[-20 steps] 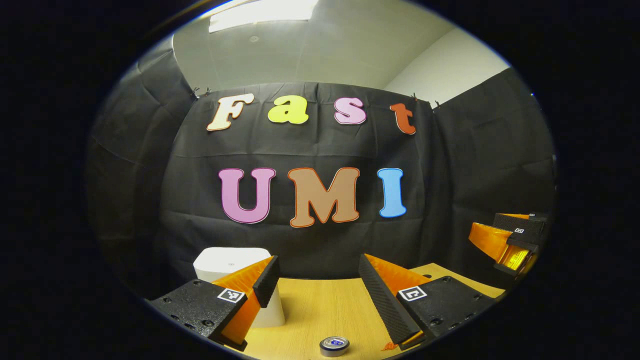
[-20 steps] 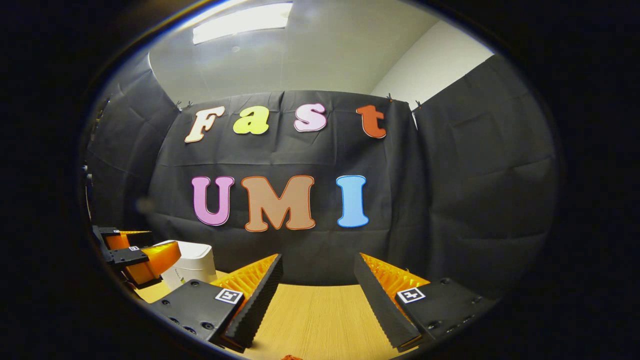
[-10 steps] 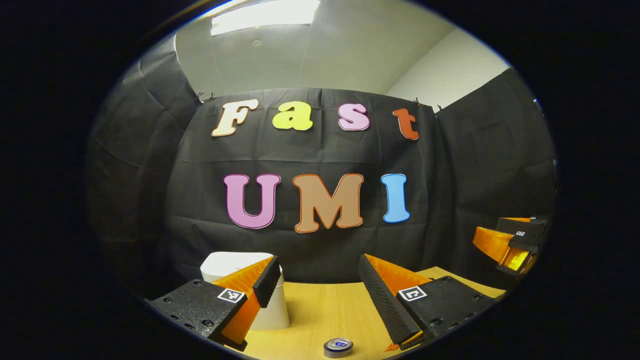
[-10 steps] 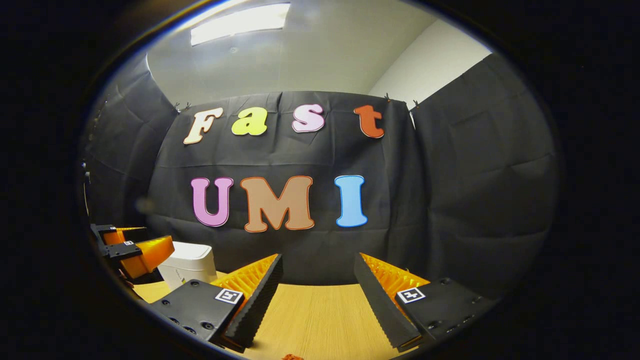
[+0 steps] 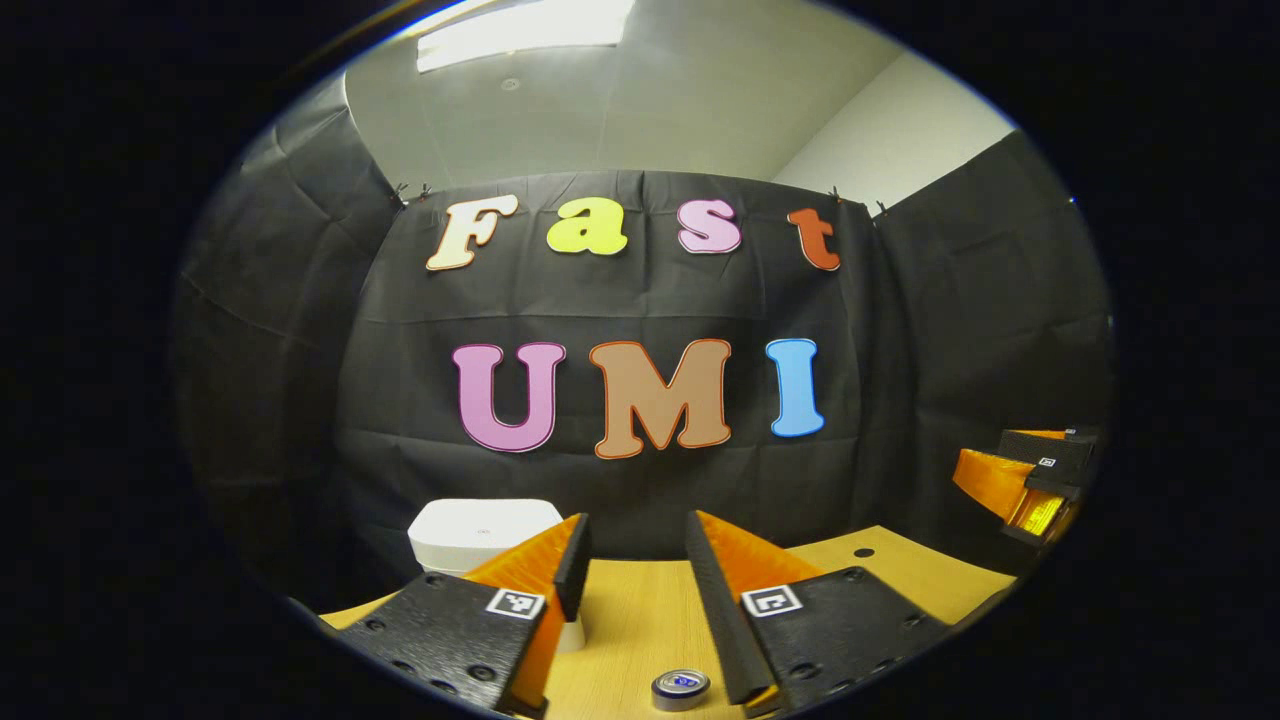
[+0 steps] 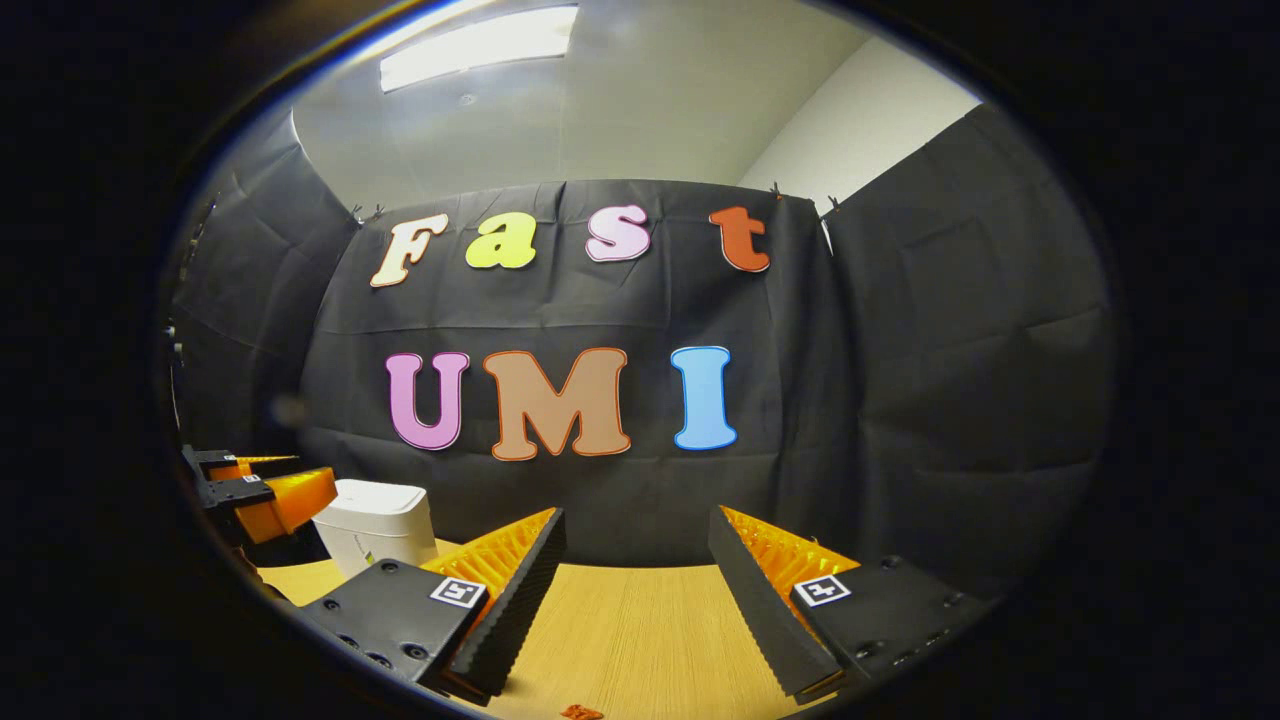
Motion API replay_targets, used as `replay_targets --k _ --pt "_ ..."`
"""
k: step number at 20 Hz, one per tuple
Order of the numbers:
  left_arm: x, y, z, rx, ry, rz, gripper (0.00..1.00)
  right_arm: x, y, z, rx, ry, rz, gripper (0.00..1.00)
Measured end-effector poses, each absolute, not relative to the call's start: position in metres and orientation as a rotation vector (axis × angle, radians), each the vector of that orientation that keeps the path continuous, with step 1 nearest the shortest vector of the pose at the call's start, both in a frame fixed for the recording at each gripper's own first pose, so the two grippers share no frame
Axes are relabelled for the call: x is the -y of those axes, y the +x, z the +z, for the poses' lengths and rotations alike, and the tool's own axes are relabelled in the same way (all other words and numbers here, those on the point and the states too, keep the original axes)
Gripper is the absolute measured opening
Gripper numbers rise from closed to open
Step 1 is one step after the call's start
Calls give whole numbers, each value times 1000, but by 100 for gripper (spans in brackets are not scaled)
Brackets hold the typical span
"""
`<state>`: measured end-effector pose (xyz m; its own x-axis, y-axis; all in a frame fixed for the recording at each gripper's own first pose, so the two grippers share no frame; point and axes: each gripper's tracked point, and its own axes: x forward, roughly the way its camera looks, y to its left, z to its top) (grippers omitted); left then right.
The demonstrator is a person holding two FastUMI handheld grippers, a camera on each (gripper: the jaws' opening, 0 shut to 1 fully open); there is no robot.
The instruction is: Press the lid of the desktop garbage bin to open it, pick up the crumpled paper on the desktop and throw it into the bin, then pick up the pop can on the desktop and drop it into the bin, and finally close the garbage bin lid.
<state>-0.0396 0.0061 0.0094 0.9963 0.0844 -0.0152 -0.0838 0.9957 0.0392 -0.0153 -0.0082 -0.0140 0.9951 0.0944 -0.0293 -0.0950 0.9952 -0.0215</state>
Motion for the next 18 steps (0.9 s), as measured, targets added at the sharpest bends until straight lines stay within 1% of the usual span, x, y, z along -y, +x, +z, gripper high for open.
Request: replay_targets --k 1,2,3,4,6,9,10,15,18 --pt "-7 -40 10 -17 40 90 54 9 -14 -14 -27 -24 95 96" --pt "-9 -39 10 -15 41 95 45 10 -15 -15 -27 -25 97 96" --pt "-9 -40 11 -15 40 99 42 10 -15 -15 -25 -26 101 96" --pt "-8 -40 10 -17 38 102 32 10 -15 -14 -23 -30 104 96" --pt "-5 -39 8 -27 29 102 19 14 -16 -13 -20 -40 109 96" --pt "-5 -40 4 -44 19 124 8 20 -15 -11 -13 -45 121 96" --pt "-8 -40 2 -51 17 146 0 21 -16 -12 -12 -47 130 96" --pt "-25 -39 3 -71 38 206 0 20 -15 -23 -39 -57 207 96" --pt "-55 -27 11 -72 32 244 0 22 -13 -24 -44 -62 208 96"
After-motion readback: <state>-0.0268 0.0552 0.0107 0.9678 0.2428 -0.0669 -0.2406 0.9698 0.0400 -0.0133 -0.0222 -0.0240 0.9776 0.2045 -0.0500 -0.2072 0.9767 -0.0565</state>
